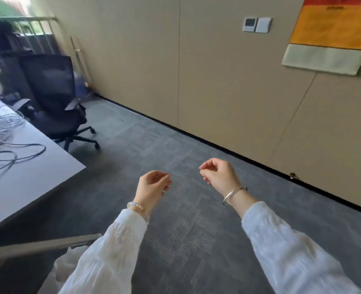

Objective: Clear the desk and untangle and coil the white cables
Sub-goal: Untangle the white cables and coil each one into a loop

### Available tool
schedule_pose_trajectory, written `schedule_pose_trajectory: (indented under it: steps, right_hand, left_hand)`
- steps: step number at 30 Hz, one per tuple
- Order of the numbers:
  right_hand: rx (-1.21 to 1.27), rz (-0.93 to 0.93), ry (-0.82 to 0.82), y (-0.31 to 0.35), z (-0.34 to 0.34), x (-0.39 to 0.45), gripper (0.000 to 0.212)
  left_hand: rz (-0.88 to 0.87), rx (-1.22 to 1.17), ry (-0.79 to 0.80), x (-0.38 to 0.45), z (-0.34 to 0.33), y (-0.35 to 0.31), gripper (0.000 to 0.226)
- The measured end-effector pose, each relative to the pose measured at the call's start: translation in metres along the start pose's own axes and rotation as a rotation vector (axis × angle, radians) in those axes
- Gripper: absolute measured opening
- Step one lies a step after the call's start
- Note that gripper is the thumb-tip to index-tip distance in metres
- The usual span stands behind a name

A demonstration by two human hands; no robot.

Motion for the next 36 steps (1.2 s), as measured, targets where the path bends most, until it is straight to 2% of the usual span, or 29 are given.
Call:
schedule_pose_trajectory:
  steps: [3,9,21,24,36]
  right_hand:
    - [-0.014,0.034,0.131,0.021,-0.038,0.080,0.011]
    - [-0.022,0.067,0.399,0.046,-0.157,0.232,0.012]
    - [-0.026,0.149,0.686,0.136,-0.434,0.492,0.017]
    - [-0.011,0.147,0.728,0.143,-0.479,0.526,0.017]
    - [-0.107,0.272,1.167,0.192,-0.761,0.705,0.019]
  left_hand:
    - [0.039,-0.011,-0.122,0.060,0.022,-0.011,0.011]
    - [0.100,-0.036,-0.355,0.196,0.089,-0.006,0.008]
    - [0.146,-0.029,-0.614,0.476,0.274,-0.012,0.010]
    - [0.173,-0.010,-0.633,0.511,0.302,-0.005,0.009]
    - [0.368,-0.111,-1.041,0.708,0.470,0.056,0.007]
Point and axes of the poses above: each hand's wrist, its own x-axis towards the middle knuckle, its own z-axis out of the back of the hand, y = z × x, the point moved 4 cm from there along x, towards the middle knuckle, and after that the axes turned 10 degrees about x, right-handed, at the moved point
